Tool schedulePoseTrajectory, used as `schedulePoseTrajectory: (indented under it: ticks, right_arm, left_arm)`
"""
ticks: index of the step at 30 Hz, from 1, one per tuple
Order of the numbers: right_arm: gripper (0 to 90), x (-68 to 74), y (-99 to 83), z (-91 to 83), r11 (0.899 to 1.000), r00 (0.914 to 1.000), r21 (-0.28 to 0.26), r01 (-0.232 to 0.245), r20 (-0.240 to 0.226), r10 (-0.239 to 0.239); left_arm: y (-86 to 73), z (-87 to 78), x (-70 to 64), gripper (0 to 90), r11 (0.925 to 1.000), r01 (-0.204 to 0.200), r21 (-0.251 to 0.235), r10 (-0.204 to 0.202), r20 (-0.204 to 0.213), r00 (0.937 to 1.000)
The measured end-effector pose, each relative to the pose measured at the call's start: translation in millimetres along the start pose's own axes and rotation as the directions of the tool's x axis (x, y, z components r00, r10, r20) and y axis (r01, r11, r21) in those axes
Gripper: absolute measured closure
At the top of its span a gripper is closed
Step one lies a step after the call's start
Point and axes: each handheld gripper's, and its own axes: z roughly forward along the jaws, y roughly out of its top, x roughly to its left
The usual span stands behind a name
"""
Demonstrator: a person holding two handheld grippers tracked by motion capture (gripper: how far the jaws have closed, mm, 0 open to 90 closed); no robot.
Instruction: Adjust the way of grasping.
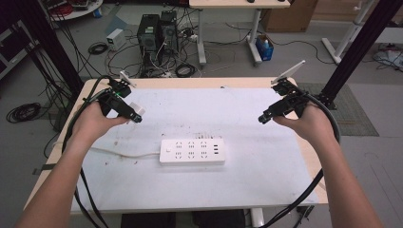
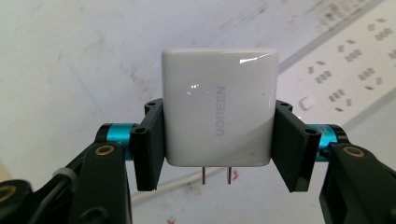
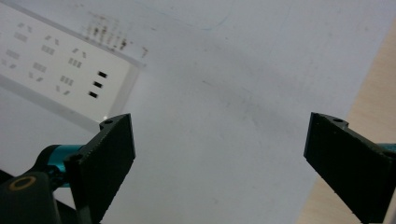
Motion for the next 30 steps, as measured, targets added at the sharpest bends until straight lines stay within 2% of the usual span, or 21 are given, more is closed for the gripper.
schedulePoseTrajectory:
  ticks: [3, 4, 5, 6, 8, 10, 11, 12, 13, 15, 16, 17, 18, 19, 20, 22, 24, 25, 27, 28, 30]
  right_arm:
    - [8.3, 1.1, -1.5, -1.8, 0.999, 0.9977, -0.008, -0.052, -0.044, 0.051]
    - [11.3, 1.6, -1.8, -1.9, 0.998, 0.9954, -0.012, -0.065, -0.071, 0.064]
    - [17.7, 2.4, -2.3, -3.0, 0.997, 0.9919, -0.021, -0.074, -0.105, 0.072]
    - [17.7, 4.1, -2.2, -3.5, 0.996, 0.9897, -0.029, -0.084, -0.119, 0.08]
    - [17.8, 9.8, -0.7, -2.3, 0.994, 0.9822, -0.039, -0.103, -0.162, 0.096]
    - [17.8, 12.1, 0.2, -1.0, 0.994, 0.9771, -0.038, -0.103, -0.191, 0.094]
    - [18.2, 18.3, 3.0, 1.7, 0.994, 0.9649, -0.038, -0.107, -0.245, 0.094]
    - [18.2, 18.3, 3.0, 1.7, 0.994, 0.9649, -0.038, -0.107, -0.245, 0.094]
    - [21.7, 23.7, 6.0, 3.6, 0.993, 0.9514, -0.048, -0.112, -0.294, 0.093]
    - [21.7, 28.8, 8.9, 5.5, 0.991, 0.9346, -0.06, -0.123, -0.343, 0.096]
    - [21.7, 30.8, 10.3, 6.4, 0.989, 0.9174, -0.059, -0.139, -0.384, 0.106]
    - [21.7, 30.8, 10.3, 6.4, 0.989, 0.9174, -0.059, -0.139, -0.384, 0.106]
    - [21.7, 33.1, 11.7, 7.7, 0.987, 0.8974, -0.058, -0.152, -0.426, 0.113]
    - [21.8, 38.4, 14.6, 10.8, 0.984, 0.8751, -0.059, -0.167, -0.469, 0.12]
    - [21.8, 38.4, 14.6, 10.8, 0.984, 0.8751, -0.059, -0.167, -0.469, 0.12]
    - [21.8, 44.3, 17.8, 14.8, 0.983, 0.8526, -0.053, -0.177, -0.507, 0.126]
    - [21.8, 54.6, 23.2, 20.2, 0.984, 0.8366, -0.049, -0.173, -0.534, 0.12]
    - [21.9, 57.6, 25.0, 21.6, 0.983, 0.8292, -0.053, -0.176, -0.546, 0.119]
    - [21.9, 62.8, 28.0, 23.9, 0.982, 0.8015, -0.043, -0.184, -0.585, 0.125]
    - [21.9, 62.8, 28.0, 23.9, 0.982, 0.8015, -0.043, -0.184, -0.585, 0.125]
    - [24.4, 69.7, 32.0, 28.7, 0.984, 0.7903, -0.032, -0.178, -0.6, 0.123]
  left_arm:
    - [6.2, -0.8, -13.2, 42.5, 0.9917, -0.096, -0.084, 0.102, 0.058, 0.9931]
    - [9.2, -0.6, -19.5, 42.6, 0.9827, -0.141, -0.12, 0.151, 0.08, 0.9853]
    - [11.9, -0.1, -24.6, 42.6, 0.9757, -0.165, -0.144, 0.18, 0.095, 0.9791]
    - [13.9, 0.6, -28.3, 42.6, 0.9683, -0.189, -0.164, 0.207, 0.104, 0.9727]
    - [18.8, 2.5, -38.5, 42.6, 0.9459, -0.25, -0.207, 0.279, 0.126, 0.9519]
    - [22.8, 5.1, -48.8, 42.6, 0.9176, -0.308, -0.251, 0.347, 0.129, 0.9289]
    - [25.0, 6.7, -53.4, 42.6, 0.9055, -0.331, -0.265, 0.375, 0.133, 0.9175]
    - [26.9, 8.5, -58.5, 42.6, 0.8949, -0.347, -0.281, 0.394, 0.135, 0.9089]
    - [28.6, 10.3, -63.2, 42.6, 0.8822, -0.367, -0.295, 0.42, 0.14, 0.8968]
    - [31.3, 13.8, -72.7, 42.6, 0.8538, -0.406, -0.326, 0.467, 0.136, 0.8738]
    - [33.5, 17.1, -81.9, 42.6, 0.8263, -0.44, -0.352, 0.505, 0.116, 0.8554]
    - [33.5, 17.1, -81.9, 42.6, 0.8263, -0.44, -0.352, 0.505, 0.116, 0.8554]
    - [35.2, 18.7, -85.6, 42.6, 0.8165, -0.451, -0.36, 0.519, 0.116, 0.8468]
    - [36.7, 20.5, -89.9, 42.6, 0.809, -0.457, -0.37, 0.526, 0.111, 0.843]
    - [38.2, 22.0, -93.8, 42.6, 0.7993, -0.464, -0.381, 0.538, 0.111, 0.8354]
    - [41.3, 24.4, -102.5, 42.6, 0.7825, -0.476, -0.402, 0.556, 0.107, 0.8242]
    - [45.0, 26.3, -110.9, 42.6, 0.7646, -0.495, -0.412, 0.581, 0.109, 0.8063]
    - [46.3, 27.3, -115.6, 42.6, 0.7575, -0.502, -0.418, 0.589, 0.106, 0.8013]
    - [49.7, 29.1, -123.7, 42.6, 0.7442, -0.521, -0.418, 0.608, 0.101, 0.7876]
    - [50.9, 29.9, -127.2, 42.6, 0.7379, -0.523, -0.426, 0.613, 0.098, 0.7841]
    - [54.0, 31.5, -132.6, 42.6, 0.7328, -0.523, -0.435, 0.62, 0.108, 0.7775]
